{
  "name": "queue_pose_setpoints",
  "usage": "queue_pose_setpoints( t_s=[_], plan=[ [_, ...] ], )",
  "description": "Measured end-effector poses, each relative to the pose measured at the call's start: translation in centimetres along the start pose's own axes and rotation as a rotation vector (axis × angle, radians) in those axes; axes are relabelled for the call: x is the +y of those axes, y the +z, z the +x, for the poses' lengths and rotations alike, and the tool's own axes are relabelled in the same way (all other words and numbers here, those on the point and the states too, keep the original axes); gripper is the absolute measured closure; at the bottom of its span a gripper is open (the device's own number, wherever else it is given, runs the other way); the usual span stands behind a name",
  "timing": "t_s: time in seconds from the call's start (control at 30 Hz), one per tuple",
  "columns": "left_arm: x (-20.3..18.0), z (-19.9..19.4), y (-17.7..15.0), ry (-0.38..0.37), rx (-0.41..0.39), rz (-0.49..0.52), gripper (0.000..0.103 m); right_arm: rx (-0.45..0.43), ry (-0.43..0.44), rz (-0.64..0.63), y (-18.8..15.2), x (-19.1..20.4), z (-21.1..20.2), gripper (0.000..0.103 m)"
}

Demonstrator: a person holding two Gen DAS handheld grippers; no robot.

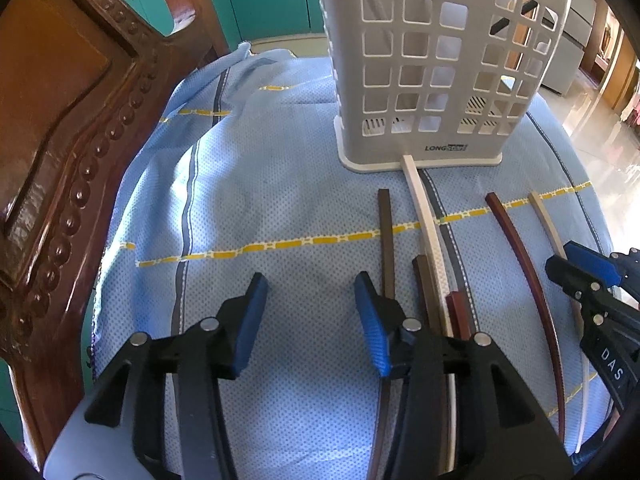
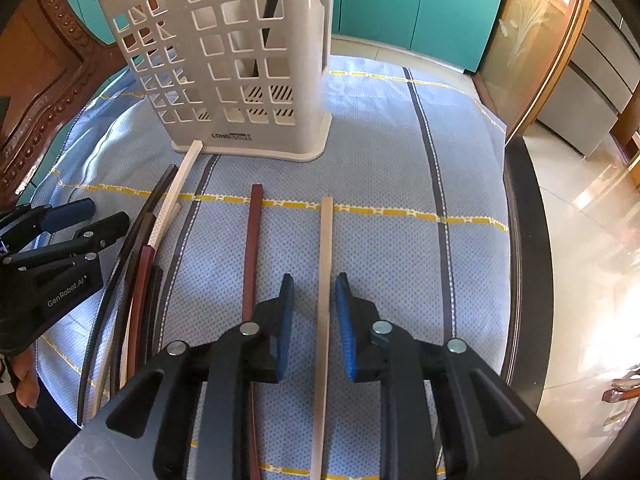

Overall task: Organize utensils
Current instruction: 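Lift the light wooden chopstick with the right tool toward the white holder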

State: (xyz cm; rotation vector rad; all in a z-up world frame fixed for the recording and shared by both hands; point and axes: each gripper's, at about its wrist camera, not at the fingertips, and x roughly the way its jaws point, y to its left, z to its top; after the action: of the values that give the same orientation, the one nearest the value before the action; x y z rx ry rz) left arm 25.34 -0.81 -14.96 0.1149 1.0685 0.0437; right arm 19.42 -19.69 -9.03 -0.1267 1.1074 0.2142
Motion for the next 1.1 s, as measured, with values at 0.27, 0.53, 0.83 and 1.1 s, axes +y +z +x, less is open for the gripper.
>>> queue_pose_setpoints(
  t_s=[0.27,0.53,0.83,1.1],
  plan=[
    [-0.7,-0.2,-0.3,-0.035,0.0,0.012,0.091,-0.013,0.014,0.007,-0.1,-0.2,-0.5,0.097],
    [-0.2,-2.0,-0.3,-0.054,-0.059,-0.022,0.098,-0.05,0.025,0.027,0.2,-0.8,-1.7,0.097],
    [0.8,-6.7,-0.4,-0.106,-0.18,-0.033,0.101,-0.242,0.095,-0.008,0.0,-1.4,-8.1,0.097],
    [2.7,-9.5,-0.4,-0.193,-0.241,-0.086,0.101,-0.327,0.149,0.035,-0.2,-3.2,-11.1,0.097]
  ],
)
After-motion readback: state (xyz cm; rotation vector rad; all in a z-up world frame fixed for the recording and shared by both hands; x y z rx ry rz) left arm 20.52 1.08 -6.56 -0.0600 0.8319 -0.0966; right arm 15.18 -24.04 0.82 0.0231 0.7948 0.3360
